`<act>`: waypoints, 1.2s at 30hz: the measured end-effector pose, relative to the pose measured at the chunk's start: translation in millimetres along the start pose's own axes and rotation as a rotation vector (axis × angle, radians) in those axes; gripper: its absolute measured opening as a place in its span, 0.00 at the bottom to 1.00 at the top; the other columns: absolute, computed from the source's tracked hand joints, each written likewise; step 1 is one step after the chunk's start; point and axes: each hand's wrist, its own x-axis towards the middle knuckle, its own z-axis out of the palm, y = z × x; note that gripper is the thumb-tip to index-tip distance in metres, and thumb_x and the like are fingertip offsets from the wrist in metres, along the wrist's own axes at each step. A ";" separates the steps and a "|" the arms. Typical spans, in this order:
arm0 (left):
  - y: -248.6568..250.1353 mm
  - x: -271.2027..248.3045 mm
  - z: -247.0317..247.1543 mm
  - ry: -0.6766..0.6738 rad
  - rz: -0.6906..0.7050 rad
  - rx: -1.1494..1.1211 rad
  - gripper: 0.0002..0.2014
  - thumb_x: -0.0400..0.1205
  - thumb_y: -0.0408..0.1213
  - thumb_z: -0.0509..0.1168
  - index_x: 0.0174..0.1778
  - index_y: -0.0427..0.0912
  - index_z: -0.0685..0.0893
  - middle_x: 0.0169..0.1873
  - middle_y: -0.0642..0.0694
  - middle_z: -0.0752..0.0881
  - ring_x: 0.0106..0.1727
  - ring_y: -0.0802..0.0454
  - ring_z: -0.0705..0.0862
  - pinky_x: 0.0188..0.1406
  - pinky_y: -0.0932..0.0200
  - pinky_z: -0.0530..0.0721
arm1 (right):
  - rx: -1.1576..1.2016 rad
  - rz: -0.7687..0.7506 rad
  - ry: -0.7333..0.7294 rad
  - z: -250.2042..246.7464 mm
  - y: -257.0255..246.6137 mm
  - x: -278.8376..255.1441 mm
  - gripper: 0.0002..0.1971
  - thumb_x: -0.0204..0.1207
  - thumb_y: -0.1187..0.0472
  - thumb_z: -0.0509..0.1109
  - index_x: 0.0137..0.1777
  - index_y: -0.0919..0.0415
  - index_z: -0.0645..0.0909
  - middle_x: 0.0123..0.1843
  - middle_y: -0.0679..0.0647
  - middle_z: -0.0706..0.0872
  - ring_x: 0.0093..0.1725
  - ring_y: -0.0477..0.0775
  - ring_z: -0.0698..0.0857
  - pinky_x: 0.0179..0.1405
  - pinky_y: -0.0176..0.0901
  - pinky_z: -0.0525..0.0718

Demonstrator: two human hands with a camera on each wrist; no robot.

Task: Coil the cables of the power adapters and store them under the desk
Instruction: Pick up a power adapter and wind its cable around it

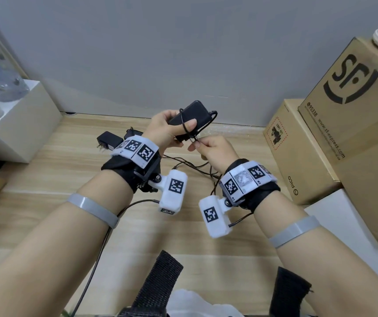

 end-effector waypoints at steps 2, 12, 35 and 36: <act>-0.5 1.3 -0.4 0.045 0.021 0.066 0.11 0.74 0.33 0.73 0.42 0.45 0.76 0.37 0.49 0.82 0.31 0.57 0.83 0.22 0.66 0.79 | -0.025 0.025 -0.043 -0.2 -4.0 -2.8 0.12 0.80 0.60 0.61 0.45 0.57 0.87 0.28 0.44 0.74 0.32 0.44 0.73 0.34 0.38 0.70; -0.9 7.3 -2.8 0.085 0.132 0.832 0.18 0.65 0.33 0.78 0.45 0.45 0.78 0.39 0.49 0.82 0.39 0.50 0.79 0.39 0.58 0.76 | -0.494 -0.134 -0.023 -4.8 -22.2 -11.4 0.08 0.75 0.50 0.69 0.41 0.51 0.87 0.28 0.45 0.77 0.38 0.52 0.78 0.37 0.41 0.70; 13.9 5.1 -24.6 -0.533 -0.092 0.688 0.18 0.62 0.34 0.79 0.43 0.47 0.80 0.32 0.50 0.84 0.30 0.55 0.81 0.21 0.68 0.76 | 0.093 -0.185 0.103 -21.6 -12.7 3.5 0.05 0.70 0.68 0.74 0.46 0.63 0.88 0.32 0.42 0.85 0.35 0.38 0.82 0.42 0.31 0.78; 16.1 4.5 -24.5 -0.533 -0.080 0.631 0.17 0.64 0.31 0.78 0.43 0.47 0.79 0.31 0.51 0.84 0.28 0.57 0.81 0.21 0.69 0.76 | 0.143 -0.180 0.116 -23.2 -14.2 4.0 0.06 0.72 0.69 0.73 0.48 0.64 0.88 0.28 0.39 0.85 0.30 0.36 0.82 0.37 0.27 0.77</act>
